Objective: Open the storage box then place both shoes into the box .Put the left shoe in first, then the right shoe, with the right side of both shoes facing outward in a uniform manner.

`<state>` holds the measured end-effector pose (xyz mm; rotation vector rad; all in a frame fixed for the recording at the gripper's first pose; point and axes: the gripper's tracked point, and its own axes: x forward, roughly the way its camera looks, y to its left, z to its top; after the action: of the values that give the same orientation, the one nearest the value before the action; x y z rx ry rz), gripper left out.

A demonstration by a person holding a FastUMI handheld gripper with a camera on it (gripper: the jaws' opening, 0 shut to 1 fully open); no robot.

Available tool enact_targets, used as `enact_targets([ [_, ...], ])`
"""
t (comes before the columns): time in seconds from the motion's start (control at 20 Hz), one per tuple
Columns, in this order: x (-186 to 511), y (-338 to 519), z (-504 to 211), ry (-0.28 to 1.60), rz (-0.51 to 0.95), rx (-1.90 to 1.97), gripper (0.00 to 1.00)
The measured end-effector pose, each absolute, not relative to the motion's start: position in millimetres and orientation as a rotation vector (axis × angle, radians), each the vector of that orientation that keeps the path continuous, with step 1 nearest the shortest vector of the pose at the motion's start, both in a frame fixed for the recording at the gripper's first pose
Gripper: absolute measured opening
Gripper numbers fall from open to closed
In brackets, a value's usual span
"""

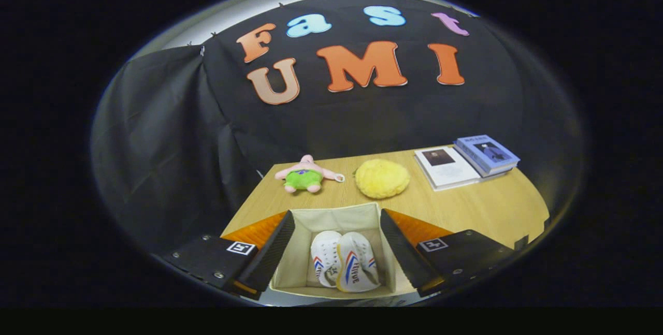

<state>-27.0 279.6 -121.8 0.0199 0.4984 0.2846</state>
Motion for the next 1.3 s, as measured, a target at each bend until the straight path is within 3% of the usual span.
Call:
enact_targets([
  [0.55,-5,214,-24,0.294,0.145,0.032,0.99],
  [1.3,-19,140,12,0.207,-0.03,0.05,0.98],
])
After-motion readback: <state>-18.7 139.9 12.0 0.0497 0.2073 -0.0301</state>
